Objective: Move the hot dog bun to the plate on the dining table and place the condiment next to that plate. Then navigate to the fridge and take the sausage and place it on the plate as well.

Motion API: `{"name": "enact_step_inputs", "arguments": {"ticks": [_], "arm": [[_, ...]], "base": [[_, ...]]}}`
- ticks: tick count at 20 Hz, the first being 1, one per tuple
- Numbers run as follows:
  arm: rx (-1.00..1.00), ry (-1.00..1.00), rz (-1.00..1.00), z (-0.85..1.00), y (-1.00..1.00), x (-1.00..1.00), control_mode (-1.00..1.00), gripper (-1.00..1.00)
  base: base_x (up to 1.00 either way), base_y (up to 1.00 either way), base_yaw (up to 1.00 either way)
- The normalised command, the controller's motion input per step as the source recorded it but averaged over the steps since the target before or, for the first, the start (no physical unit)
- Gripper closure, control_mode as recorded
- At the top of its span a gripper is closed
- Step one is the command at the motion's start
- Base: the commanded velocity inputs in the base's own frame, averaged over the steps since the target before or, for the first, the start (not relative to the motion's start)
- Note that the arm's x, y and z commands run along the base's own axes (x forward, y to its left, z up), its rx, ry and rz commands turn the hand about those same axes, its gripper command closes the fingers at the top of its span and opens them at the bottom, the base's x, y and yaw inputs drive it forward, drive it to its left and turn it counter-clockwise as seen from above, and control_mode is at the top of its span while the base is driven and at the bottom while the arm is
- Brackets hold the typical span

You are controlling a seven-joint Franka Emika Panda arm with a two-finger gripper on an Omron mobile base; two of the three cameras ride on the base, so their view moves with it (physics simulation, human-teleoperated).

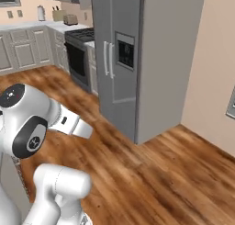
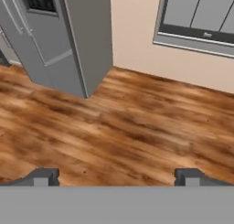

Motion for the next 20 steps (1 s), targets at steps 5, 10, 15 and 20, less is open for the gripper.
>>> {"name": "enact_step_inputs", "arguments": {"ticks": [5,10,15,20], "arm": [[0.0,0.0,0.0,0.0,0.0,0.0,1.0,-1.0],[0.0,0.0,0.0,0.0,0.0,0.0,1.0,-1.0],[0.0,0.0,0.0,0.0,0.0,0.0,1.0,-1.0],[0.0,0.0,0.0,0.0,0.0,0.0,1.0,-1.0]], "base": [[0.97,-0.74,0.27],[1.0,-0.32,0.19],[1.0,0.0,0.06],[0.93,0.42,-0.03]]}}
